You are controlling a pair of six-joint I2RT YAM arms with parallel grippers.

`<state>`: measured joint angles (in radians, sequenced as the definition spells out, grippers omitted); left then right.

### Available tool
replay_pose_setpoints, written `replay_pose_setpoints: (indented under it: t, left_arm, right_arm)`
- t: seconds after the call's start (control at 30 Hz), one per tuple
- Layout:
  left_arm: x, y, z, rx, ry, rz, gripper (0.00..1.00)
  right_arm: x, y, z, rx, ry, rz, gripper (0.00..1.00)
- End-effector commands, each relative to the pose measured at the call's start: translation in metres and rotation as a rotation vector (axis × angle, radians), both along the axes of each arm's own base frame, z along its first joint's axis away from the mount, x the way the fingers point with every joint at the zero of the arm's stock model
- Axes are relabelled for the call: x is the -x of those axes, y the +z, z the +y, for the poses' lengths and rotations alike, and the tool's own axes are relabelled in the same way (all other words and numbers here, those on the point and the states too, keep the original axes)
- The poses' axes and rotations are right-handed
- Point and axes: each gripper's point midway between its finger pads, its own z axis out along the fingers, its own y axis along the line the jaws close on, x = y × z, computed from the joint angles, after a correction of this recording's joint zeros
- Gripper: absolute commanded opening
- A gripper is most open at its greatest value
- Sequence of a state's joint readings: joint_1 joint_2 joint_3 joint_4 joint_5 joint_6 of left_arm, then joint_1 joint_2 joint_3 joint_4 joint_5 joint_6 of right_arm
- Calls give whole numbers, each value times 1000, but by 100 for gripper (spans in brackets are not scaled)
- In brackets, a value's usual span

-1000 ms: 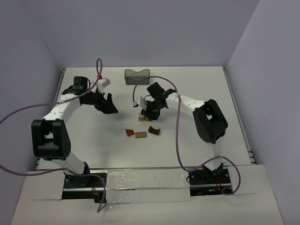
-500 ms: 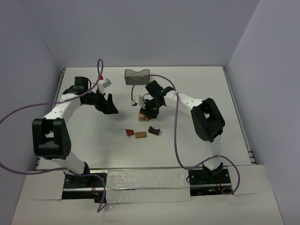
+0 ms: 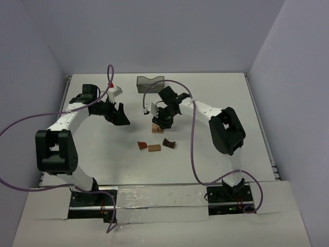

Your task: Build the wood block tower

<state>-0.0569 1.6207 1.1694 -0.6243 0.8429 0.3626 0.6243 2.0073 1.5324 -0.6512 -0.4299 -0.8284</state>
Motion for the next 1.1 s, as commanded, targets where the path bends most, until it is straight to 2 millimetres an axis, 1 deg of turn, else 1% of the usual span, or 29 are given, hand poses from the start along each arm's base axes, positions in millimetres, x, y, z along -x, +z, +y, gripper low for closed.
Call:
replay_pose_setpoints:
  t: [0.0,0.27,0.57,1.07]
  left_arm:
    - [-12,11,-6,15,-32,-70,99]
    - [-11,11,-6,15,-35,-71,99]
    - [-12,11,-8,11,-37,-73,99]
    - [-11,11,-9,8,-40,-77,99]
  right_arm:
    - [-5,5,11,-19,19,-4,22]
    - [-8,5,12,-19,17,-4,23]
    - [-6,1,15,-17,18,3,26]
    - [-4,-5,17,6,27,1,29]
